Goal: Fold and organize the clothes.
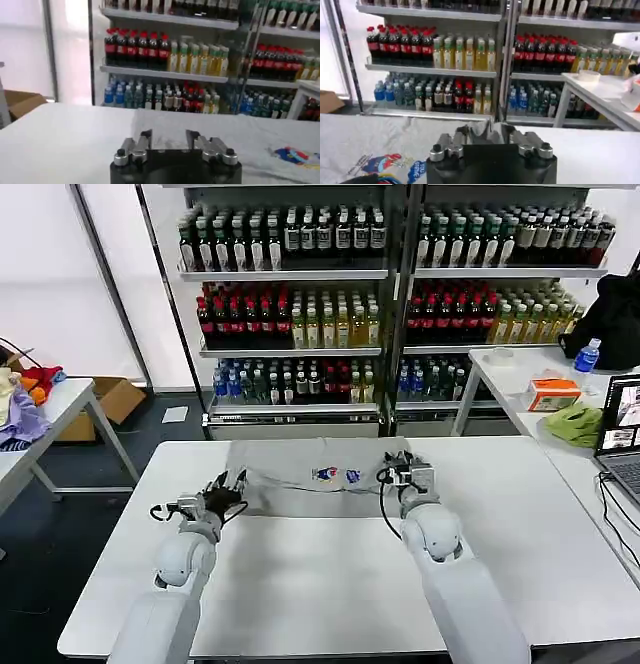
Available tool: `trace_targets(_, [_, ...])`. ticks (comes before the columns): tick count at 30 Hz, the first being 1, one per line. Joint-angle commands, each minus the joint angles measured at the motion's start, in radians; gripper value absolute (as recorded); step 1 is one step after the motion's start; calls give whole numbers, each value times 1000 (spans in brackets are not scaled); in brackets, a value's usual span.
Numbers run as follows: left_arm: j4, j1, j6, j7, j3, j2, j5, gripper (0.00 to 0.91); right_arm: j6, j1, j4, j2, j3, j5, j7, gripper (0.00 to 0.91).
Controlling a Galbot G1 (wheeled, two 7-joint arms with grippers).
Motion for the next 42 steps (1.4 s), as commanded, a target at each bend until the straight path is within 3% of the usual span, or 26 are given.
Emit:
trace_targets(1, [-94, 52, 47, -29, -7, 12, 12, 907, 36, 25, 2, 16, -4, 54, 68, 907])
trace_targets(5, [-134, 77, 67, -34, -12, 8, 16, 907, -1, 16, 57, 8, 2, 108, 93, 907])
trace_targets(19, [-205, 159, 93, -31, -7, 2, 39, 907, -61, -247, 253, -123, 65, 82, 94, 907])
trace_targets(42, [-99, 124, 110, -34, -17, 13, 65, 907, -62, -276, 159, -124, 75, 88, 92, 907])
